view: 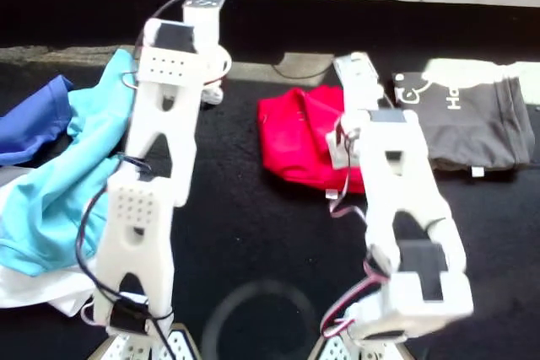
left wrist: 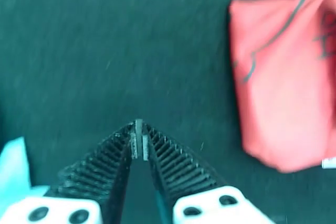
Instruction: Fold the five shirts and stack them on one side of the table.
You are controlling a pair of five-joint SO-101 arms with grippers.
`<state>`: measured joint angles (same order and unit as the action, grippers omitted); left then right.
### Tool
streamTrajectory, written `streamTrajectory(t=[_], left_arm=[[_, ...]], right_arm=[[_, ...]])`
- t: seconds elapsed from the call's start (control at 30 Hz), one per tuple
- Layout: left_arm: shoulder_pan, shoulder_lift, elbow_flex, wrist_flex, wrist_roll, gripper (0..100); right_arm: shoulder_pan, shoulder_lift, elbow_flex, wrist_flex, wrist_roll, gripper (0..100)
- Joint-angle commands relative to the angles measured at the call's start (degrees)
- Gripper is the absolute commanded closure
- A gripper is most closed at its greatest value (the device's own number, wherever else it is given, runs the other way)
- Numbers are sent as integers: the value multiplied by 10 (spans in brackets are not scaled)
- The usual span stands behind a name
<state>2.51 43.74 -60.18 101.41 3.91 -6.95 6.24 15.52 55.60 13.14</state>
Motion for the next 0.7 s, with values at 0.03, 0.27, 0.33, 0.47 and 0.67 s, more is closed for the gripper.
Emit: streamTrajectory(t=[0.03,0.27,0.33,0.47,0.67], left_arm=[[-29,-190,245,-1,1,991],[-103,-359,591,-116,-52,991],[-127,-407,690,-168,-76,991],[-149,-501,869,-263,-119,991],[-170,-596,1033,-389,-133,991]], right_arm=[[-3,74,-167,-4,-3,904],[5,216,-399,-3,-6,904],[12,237,-460,-2,-6,904],[23,254,-546,49,-6,904],[22,257,-622,211,-3,903]])
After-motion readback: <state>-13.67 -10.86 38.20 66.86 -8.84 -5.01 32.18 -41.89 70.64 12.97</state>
